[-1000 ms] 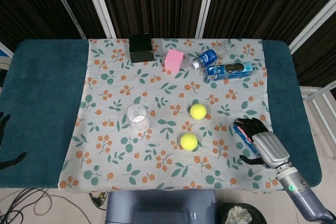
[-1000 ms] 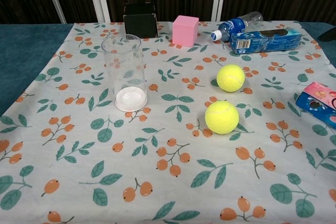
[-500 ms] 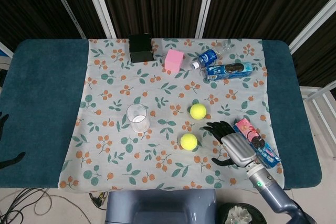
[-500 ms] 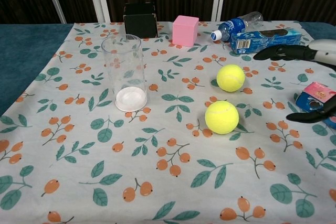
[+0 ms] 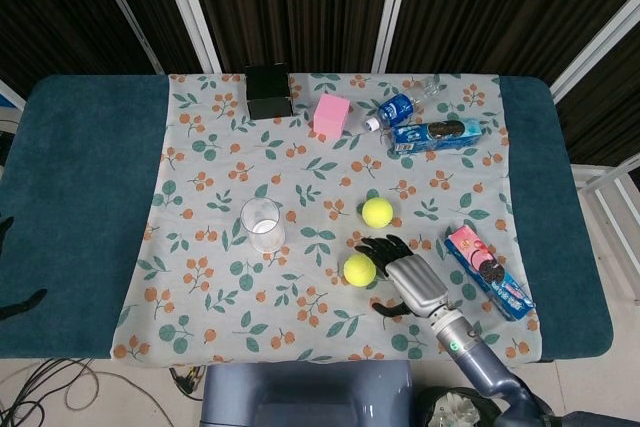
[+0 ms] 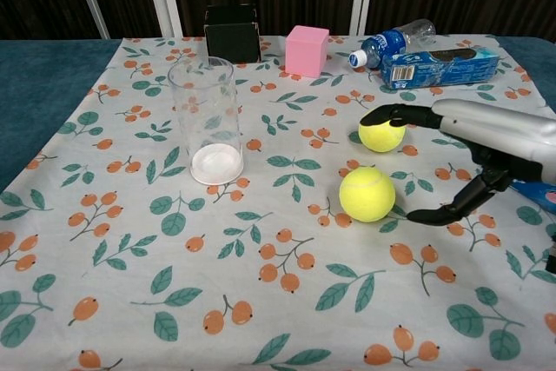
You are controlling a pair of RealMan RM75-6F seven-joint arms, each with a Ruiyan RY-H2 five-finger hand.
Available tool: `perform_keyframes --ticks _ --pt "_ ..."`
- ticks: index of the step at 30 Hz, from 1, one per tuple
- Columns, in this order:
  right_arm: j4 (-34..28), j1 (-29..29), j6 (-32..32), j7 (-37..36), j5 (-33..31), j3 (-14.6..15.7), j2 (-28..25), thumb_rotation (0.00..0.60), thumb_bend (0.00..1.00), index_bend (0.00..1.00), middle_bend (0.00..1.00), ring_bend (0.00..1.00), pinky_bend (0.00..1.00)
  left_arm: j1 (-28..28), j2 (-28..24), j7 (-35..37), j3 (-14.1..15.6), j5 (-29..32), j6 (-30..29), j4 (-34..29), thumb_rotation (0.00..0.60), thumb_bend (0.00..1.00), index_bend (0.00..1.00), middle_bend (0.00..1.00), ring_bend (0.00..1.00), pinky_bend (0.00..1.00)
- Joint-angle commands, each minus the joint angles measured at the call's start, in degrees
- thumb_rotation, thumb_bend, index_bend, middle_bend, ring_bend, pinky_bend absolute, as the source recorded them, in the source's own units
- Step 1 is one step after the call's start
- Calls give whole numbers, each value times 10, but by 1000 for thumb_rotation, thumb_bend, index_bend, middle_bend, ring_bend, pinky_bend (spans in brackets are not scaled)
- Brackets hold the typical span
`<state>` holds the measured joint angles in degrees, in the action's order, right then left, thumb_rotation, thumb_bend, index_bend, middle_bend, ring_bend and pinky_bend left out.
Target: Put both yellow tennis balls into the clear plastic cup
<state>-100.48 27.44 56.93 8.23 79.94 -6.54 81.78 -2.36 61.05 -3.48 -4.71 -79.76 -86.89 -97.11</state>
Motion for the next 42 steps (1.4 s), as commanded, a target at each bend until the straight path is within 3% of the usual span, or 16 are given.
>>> perform_keyframes --ticks 1,12,24,29,32,37,42 --pt "15 8 -1 19 -18 -4 27 600 296 125 91 129 0 0 -1 2 0 1 0 0 600 32 49 0 0 31" --pt "71 37 -22 56 -58 -15 88 600 296 186 119 188 0 0 -3 8 -3 6 3 1 600 32 49 0 0 31" --pt "100 50 -33 67 -79 -9 106 600 296 287 201 282 18 1 -7 13 -4 9 3 -1 600 32 48 0 0 31" --pt "115 53 -32 71 -91 -11 117 600 358 327 227 335 54 1 -8 13 -4 10 5 -2 600 32 49 0 0 31" --pt "122 54 -27 74 -95 -14 122 600 424 365 254 383 84 1 -9 13 -4 11 7 -2 600 32 49 0 0 31" --pt "130 54 -16 77 -99 -16 129 600 546 453 327 500 230 0 -11 11 -3 15 12 -5 600 33 49 0 0 32" --pt "127 52 -14 73 -104 -15 125 600 585 475 338 540 353 -1 -14 8 -2 17 15 -9 600 32 49 0 0 34"
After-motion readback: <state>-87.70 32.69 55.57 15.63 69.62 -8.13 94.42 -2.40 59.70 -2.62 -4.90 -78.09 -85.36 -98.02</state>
